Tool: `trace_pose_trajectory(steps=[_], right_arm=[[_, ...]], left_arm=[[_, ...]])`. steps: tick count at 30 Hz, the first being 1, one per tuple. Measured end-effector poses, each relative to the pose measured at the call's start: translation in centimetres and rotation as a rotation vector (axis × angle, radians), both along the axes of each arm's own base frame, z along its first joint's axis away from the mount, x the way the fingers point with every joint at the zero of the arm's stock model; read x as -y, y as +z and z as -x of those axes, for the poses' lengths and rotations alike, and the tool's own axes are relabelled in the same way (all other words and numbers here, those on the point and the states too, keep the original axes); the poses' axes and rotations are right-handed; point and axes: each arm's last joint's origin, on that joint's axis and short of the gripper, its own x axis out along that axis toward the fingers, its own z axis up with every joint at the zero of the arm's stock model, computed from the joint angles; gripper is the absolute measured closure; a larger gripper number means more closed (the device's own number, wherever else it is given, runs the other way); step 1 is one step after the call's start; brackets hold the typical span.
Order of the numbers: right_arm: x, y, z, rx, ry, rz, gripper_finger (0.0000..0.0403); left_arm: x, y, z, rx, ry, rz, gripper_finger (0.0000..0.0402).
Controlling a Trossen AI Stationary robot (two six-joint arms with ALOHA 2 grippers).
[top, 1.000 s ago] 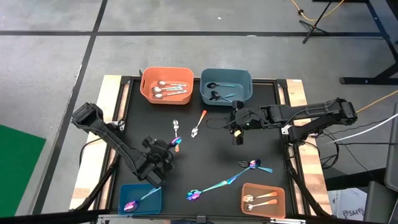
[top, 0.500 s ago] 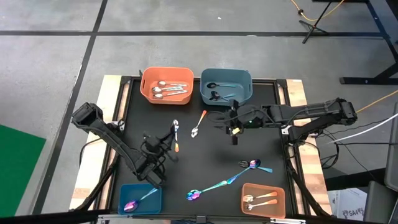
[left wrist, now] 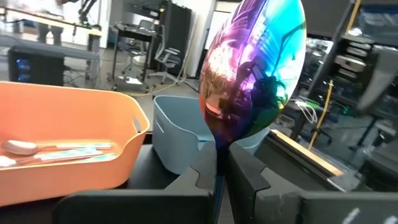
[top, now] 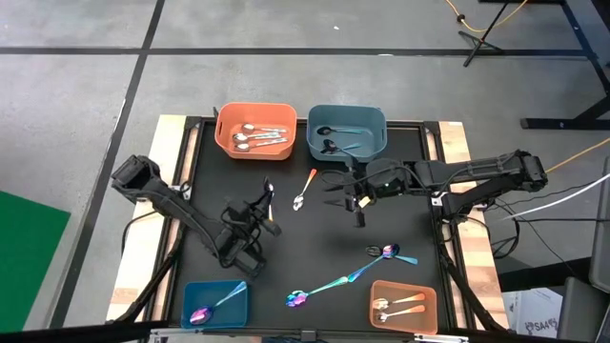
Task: Sort silverware by color (type)
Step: Put the purple spoon into the bottom blue bin
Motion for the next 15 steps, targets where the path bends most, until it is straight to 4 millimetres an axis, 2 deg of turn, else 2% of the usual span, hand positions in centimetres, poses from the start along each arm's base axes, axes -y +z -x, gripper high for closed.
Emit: trace_pose_trajectory(steps=[6,11,15], right_arm=[[0.1,-0.7,0.4,-0.078,-0.021,0.02,0.0262],[0.4,-1.4,0.9,-0.169,-0.074,0.062,0.0262],[0.4,-1.8,1.1,-0.217,-0.083,0.074,0.0262]], left_arm=[[-0.8,0.1,-1.2,0.064,0.039,0.067,0.0392],[-0.8,0.0,-2.9,-0.086,-0.023,0.182,0.0392],[-0.9,0.3,-5.2,-0.226,-0.178,0.233,0.0392]])
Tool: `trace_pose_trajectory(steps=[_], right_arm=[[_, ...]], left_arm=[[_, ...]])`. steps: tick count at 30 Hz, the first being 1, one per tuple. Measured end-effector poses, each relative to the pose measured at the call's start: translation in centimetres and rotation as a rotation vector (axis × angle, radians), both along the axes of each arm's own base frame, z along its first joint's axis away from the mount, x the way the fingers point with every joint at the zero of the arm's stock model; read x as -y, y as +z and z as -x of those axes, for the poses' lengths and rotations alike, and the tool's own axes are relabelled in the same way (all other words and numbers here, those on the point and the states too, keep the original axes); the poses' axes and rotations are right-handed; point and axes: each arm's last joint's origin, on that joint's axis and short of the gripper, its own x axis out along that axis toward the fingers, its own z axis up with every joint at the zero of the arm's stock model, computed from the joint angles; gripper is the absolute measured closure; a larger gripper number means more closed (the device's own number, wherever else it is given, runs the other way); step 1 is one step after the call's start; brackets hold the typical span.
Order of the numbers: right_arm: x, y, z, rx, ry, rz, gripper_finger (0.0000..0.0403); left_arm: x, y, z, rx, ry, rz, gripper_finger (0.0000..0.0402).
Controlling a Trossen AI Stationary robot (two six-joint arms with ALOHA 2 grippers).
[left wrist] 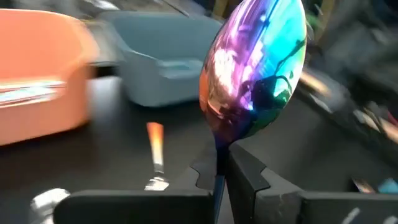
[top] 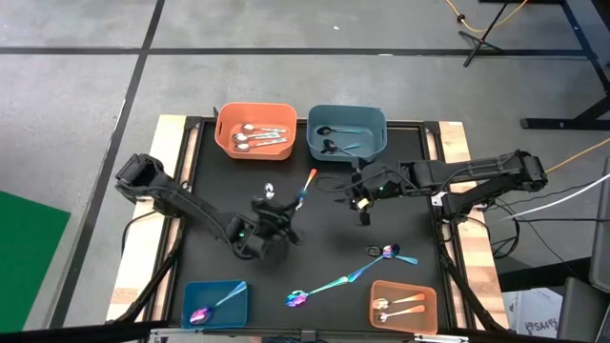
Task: Sort silverware by color (type)
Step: Put the purple spoon into the bottom blue bin
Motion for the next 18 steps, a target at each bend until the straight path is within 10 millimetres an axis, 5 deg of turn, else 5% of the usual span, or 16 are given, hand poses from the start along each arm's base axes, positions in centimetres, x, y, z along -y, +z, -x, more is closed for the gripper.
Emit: trace_pose_trajectory(steps=[9,18], right_arm=[[0.2,-0.4,1.6,-0.129,-0.054,-0.037,0.0262],[0.6,2.5,5.2,-0.04,-0.092,-0.051,0.0262]], left_arm=[[-2.7,2.7,-4.2,0.006,-0.262,-0.157,0.0392],[-5.9,6.6,-6.0,0.247,-0.509,-0.369,0.0392]])
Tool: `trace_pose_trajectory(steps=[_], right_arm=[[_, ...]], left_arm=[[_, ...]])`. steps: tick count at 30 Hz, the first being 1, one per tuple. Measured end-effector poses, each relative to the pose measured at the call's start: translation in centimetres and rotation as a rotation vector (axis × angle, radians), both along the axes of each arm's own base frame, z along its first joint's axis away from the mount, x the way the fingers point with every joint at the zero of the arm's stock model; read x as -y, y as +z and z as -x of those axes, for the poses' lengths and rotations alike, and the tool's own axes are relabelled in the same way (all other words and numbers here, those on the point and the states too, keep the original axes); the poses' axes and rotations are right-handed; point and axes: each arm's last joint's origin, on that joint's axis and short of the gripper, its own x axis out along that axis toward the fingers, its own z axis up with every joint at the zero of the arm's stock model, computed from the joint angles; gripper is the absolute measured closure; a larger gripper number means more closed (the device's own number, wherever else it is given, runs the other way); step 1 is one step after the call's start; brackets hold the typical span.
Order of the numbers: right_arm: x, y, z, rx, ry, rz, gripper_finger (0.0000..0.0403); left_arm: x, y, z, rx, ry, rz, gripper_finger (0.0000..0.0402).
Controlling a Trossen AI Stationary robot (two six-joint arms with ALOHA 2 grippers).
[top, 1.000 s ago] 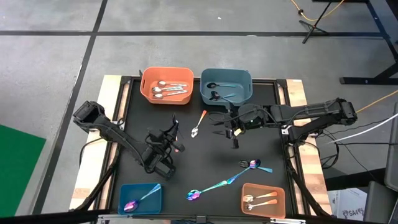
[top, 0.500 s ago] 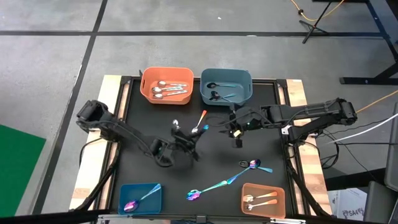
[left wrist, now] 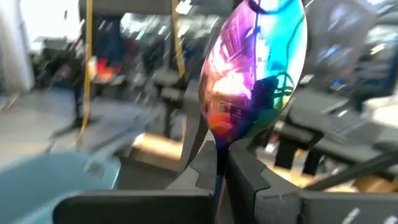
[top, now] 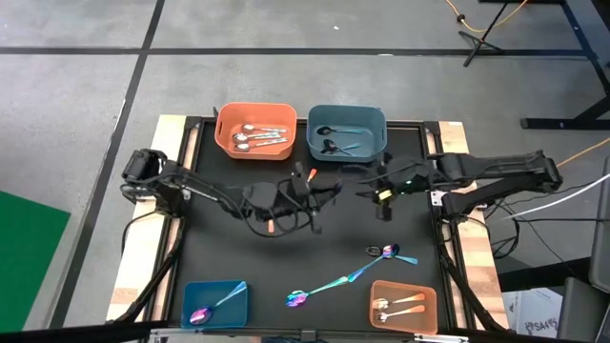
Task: Sort silverware by color (type)
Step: Put the purple spoon into the bottom blue bin
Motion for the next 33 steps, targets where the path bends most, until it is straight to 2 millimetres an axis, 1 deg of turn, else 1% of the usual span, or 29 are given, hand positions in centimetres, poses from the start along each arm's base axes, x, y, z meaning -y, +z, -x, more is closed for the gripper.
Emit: trace_pose_trajectory(steps=[3,5,8,10,16,18,21,24,26,31,33], right_arm=[[0.1,1.1,0.8,0.074,-0.014,-0.026,0.0262],[0.1,1.7,0.8,0.134,-0.026,-0.053,0.0262],[0.0,2.1,0.7,0.183,-0.037,-0.083,0.0262],[0.0,2.1,0.7,0.179,-0.039,-0.083,0.0262],[0.3,1.5,1.3,0.11,-0.093,-0.032,0.0262],[0.4,1.3,1.5,0.12,-0.114,-0.016,0.0262],[0.4,0.1,2.1,0.117,-0.114,-0.015,0.0262],[0.5,-1.5,2.7,0.163,-0.111,-0.027,0.0262],[0.5,-2.3,2.9,0.249,-0.107,-0.042,0.0262],[0.4,-3.8,2.6,0.585,-0.078,-0.104,0.0262],[0.3,-4.5,2.4,0.695,-0.047,-0.131,0.0262]], left_arm=[[-1.1,1.1,-0.1,0.099,-0.077,-0.071,0.0392],[-1.7,1.8,-0.1,0.167,-0.137,-0.11,0.0392],[-2.7,2.6,0.0,0.246,-0.175,-0.161,0.0392],[-3.3,2.9,0.0,0.276,-0.174,-0.196,0.0392],[-4.7,3.8,0.4,0.36,-0.221,-0.284,0.0392],[-5.1,4.1,0.5,0.399,-0.241,-0.304,0.0392],[-5.6,4.4,0.7,0.427,-0.263,-0.327,0.0392],[-5.9,4.4,0.7,0.439,-0.287,-0.345,0.0392],[-6.2,4.5,0.8,0.445,-0.298,-0.355,0.0392],[-7.1,4.7,0.9,0.461,-0.285,-0.371,0.0392],[-7.5,4.8,1.0,0.477,-0.273,-0.376,0.0392]])
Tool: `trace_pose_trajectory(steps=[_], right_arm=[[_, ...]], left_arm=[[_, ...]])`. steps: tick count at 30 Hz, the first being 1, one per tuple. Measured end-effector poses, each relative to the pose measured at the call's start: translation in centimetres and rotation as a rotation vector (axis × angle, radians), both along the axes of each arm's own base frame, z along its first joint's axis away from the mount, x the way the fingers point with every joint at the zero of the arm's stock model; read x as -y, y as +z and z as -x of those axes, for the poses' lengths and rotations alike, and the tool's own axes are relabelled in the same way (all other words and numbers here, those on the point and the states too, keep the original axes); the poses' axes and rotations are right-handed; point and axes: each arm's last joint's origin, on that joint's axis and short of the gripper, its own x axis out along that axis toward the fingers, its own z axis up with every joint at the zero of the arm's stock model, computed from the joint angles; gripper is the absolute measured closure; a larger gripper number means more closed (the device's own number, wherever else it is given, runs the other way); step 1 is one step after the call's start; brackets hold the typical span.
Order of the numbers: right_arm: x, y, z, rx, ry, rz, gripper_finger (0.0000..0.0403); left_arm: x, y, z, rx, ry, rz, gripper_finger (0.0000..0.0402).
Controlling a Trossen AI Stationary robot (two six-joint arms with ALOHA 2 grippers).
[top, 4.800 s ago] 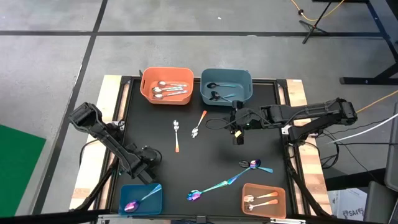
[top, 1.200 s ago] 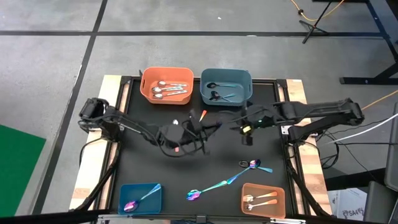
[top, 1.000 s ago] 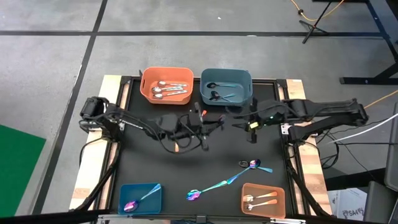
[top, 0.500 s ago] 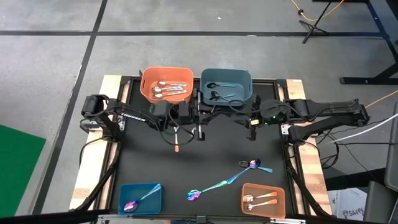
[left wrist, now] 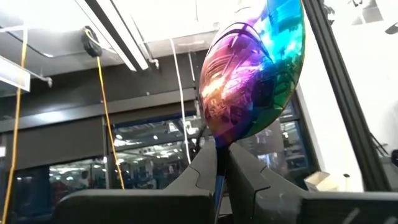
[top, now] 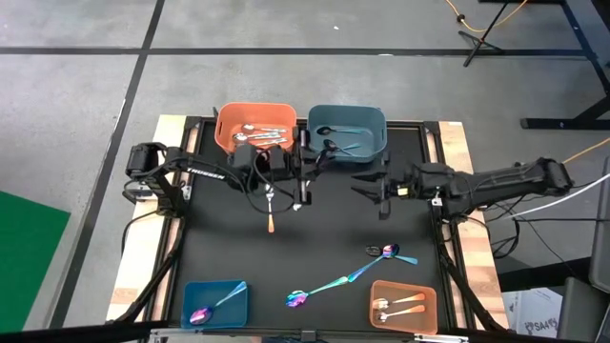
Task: Sort silverware by color (type)
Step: Put the purple spoon into the bottom blue bin
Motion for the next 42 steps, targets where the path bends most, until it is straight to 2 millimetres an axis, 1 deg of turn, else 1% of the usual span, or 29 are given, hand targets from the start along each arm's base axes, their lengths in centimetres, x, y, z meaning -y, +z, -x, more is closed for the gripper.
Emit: trace_pose_trajectory(steps=[2,5,11,17,21,25,29,34,38,42], right_arm=[[-0.1,-0.6,-0.3,0.097,0.03,-0.008,0.0262],[-0.2,-1.4,-1.0,0.181,0.039,-0.014,0.0262],[-0.4,-1.7,-2.7,0.323,0.066,-0.019,0.0262],[-0.5,-1.4,-3.3,0.471,0.078,-0.026,0.0262],[-0.5,-0.4,-3.5,0.539,0.07,-0.032,0.0262],[-0.6,1.1,-4.0,0.565,0.07,-0.033,0.0262],[-0.6,2.1,-4.8,0.517,0.07,-0.03,0.0262],[-0.7,1.7,-5.6,0.395,0.071,-0.024,0.0262],[-0.7,1.7,-5.8,0.419,0.07,-0.024,0.0262],[-0.8,2.1,-5.9,0.51,0.084,-0.001,0.0262]], left_arm=[[-0.3,0.1,0.1,0.011,0.004,-0.004,0.0392],[-0.6,0.2,0.2,0.025,-0.038,-0.047,0.0392],[-0.9,0.3,0.4,0.045,-0.095,-0.141,0.0392],[-0.8,0.3,0.4,0.057,-0.071,-0.25,0.0392],[-0.8,0.3,0.4,0.06,-0.053,-0.277,0.0392],[-0.7,0.3,0.4,0.063,-0.044,-0.291,0.0392],[-0.7,0.4,0.5,0.082,-0.041,-0.293,0.0392],[-0.6,0.9,0.9,0.144,-0.032,-0.299,0.0392],[-0.6,1.1,1.1,0.17,-0.032,-0.304,0.0392],[-0.3,1.1,1.1,0.171,-0.064,-0.325,0.0392]])
